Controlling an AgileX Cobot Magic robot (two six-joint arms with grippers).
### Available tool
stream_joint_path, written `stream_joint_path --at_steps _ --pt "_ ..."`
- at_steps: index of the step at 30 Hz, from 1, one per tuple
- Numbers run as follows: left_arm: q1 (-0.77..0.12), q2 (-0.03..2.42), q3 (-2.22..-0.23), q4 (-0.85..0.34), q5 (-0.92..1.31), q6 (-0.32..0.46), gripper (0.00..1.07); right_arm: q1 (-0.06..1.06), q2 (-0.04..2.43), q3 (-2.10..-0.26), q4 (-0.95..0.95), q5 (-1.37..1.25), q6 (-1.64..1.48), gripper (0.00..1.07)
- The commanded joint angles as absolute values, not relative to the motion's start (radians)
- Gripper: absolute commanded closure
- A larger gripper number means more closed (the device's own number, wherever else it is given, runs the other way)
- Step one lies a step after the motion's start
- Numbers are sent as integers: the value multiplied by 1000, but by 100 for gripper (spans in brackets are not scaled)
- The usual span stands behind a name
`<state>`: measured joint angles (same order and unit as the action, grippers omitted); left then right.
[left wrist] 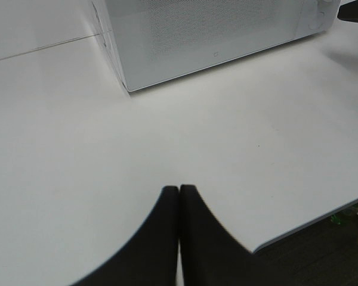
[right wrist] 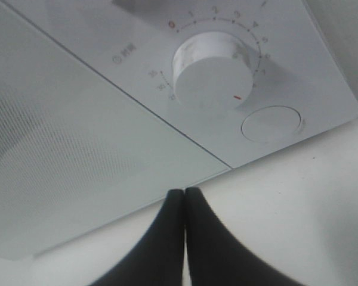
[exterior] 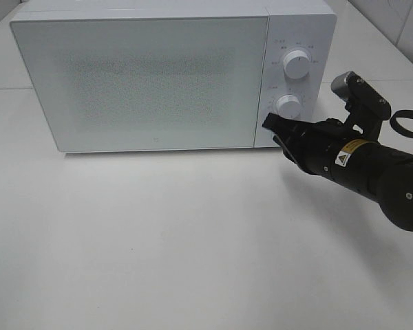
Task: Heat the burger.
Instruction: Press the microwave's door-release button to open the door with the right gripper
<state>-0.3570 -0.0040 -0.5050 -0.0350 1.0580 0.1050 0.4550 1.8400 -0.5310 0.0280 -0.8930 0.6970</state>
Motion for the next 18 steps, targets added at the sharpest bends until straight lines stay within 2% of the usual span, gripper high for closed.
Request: stream_joint_path --at_steps 1,3,11,18 --pt "-351 -26 -503 -40 1042 104 106 456 1839 -535 25 -919 804 107" --pt "-351 -26 -503 -40 1042 104 106 456 1839 -535 26 -934 970 107" --pt "-351 -26 -503 -40 1042 104 106 456 1839 -535 52 -949 1254 107" --pt "-351 -26 -503 -40 1042 105 106 456 1839 -535 113 -949 1297 105"
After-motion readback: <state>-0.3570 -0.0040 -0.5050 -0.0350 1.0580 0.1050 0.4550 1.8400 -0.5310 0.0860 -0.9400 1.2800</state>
